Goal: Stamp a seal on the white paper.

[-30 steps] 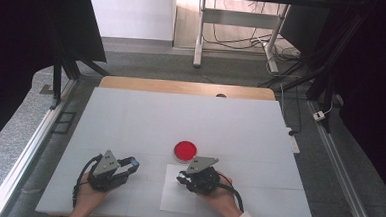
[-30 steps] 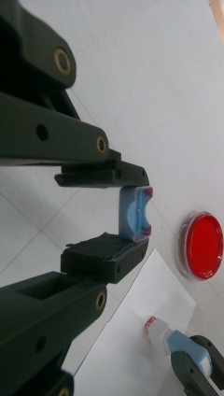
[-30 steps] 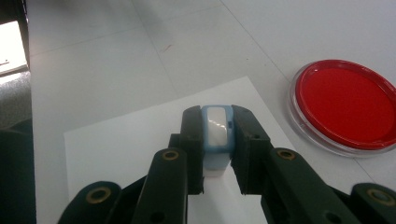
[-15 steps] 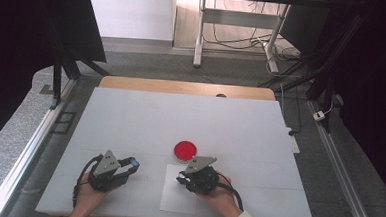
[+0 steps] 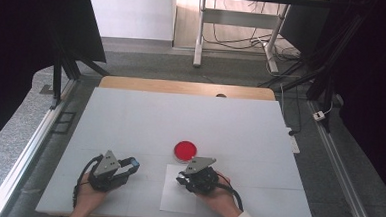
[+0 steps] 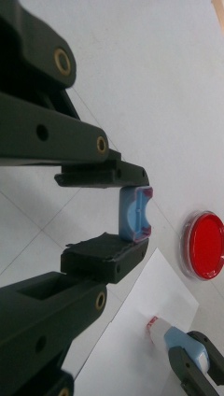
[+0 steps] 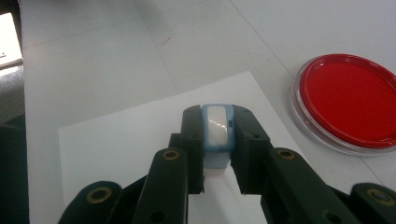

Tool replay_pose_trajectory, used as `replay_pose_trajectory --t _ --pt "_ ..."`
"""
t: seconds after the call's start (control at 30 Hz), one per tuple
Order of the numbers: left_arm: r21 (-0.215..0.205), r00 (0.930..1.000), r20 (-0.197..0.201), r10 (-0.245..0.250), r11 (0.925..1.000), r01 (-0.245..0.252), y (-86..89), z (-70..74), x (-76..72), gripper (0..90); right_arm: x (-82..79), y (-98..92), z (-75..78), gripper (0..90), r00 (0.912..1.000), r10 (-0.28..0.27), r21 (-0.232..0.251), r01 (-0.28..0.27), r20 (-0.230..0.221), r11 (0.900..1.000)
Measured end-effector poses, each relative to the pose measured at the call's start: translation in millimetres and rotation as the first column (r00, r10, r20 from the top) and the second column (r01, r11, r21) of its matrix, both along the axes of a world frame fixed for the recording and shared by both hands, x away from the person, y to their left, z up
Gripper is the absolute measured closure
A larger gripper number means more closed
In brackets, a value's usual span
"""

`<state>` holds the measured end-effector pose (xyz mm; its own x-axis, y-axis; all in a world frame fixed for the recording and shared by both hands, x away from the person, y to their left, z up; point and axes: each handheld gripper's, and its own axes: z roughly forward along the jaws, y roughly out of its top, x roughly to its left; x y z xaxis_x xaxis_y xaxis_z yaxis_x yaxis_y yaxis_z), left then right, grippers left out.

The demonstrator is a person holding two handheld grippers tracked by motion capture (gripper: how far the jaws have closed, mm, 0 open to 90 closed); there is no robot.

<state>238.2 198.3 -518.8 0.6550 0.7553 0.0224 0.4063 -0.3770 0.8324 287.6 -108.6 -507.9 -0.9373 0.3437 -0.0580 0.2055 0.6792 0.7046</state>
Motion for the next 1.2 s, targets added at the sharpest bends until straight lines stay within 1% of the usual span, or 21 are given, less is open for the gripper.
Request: replay_pose_trajectory --t 0.03,0.13,0.23,0.3,0.37,0.4,0.57,0.73,0.8,0.83,1.0,1.2 --pt "0.000 1.0000 0.000 0.000 1.0000 0.000 0.0 0.0 -0.1 65.1 -0.1 -0.2 -0.1 75.5 1.0000 -0.001 -0.001 0.001 0.001 1.000" --pt "-0.001 1.0000 0.001 0.001 1.0000 -0.001 0.2 -0.1 0.0 65.1 -0.3 -2.0 -2.1 75.6 1.0000 0.002 0.020 -0.002 0.004 1.000" --pt "-0.003 1.0000 0.000 0.001 1.0000 -0.001 0.5 -0.3 0.2 65.1 -1.2 -2.8 -2.8 75.6 1.0000 -0.008 0.031 0.008 -0.004 0.999" --pt "-0.003 1.0000 0.000 0.001 1.0000 -0.001 0.4 -0.3 0.2 65.1 -1.2 -3.0 -3.0 75.6 1.0000 -0.006 0.029 0.006 0.001 1.000" --pt "-0.002 1.0000 0.000 0.001 1.0000 -0.001 0.2 -0.2 0.1 65.1 -1.3 -2.8 -3.0 75.7 0.9999 0.005 0.022 -0.006 0.015 1.000" --pt "-0.001 1.0000 -0.001 0.000 1.0000 0.000 0.1 -0.2 0.1 65.1 -2.0 -2.4 -2.6 75.8 0.9999 0.001 0.016 -0.002 0.014 1.000" --pt "-0.003 1.0000 0.001 0.001 1.0000 -0.001 0.2 0.1 0.0 65.0 -2.4 -1.8 -3.1 75.9 0.9999 0.001 0.021 -0.001 0.014 1.000" --pt "-0.004 1.0000 0.001 0.001 1.0000 -0.001 0.6 0.2 0.1 65.0 -2.3 -1.3 -2.3 75.9 0.9998 0.003 0.006 -0.003 0.019 1.000" --pt "-0.005 1.0000 0.002 0.002 1.0000 -0.002 0.6 0.2 -0.1 65.0 -1.9 -1.1 -1.6 76.0 0.9999 0.000 -0.002 0.000 0.013 1.000" --pt "-0.005 1.0000 0.002 0.003 1.0000 -0.003 0.7 0.2 -0.1 65.0 -1.8 -0.9 -2.0 76.0 0.9999 0.001 0.006 -0.001 0.010 1.000" --pt "-0.006 1.0000 0.001 0.008 1.0000 -0.008 1.3 0.2 0.1 65.0 -2.9 0.4 -1.7 76.0 0.9998 0.003 -0.004 -0.003 0.020 1.000" --pt "-0.004 1.0000 0.002 0.007 1.0000 -0.007 1.5 0.3 0.2 65.0 -1.9 -0.4 -1.8 76.0 0.9999 0.004 -0.001 -0.004 0.013 1.000"
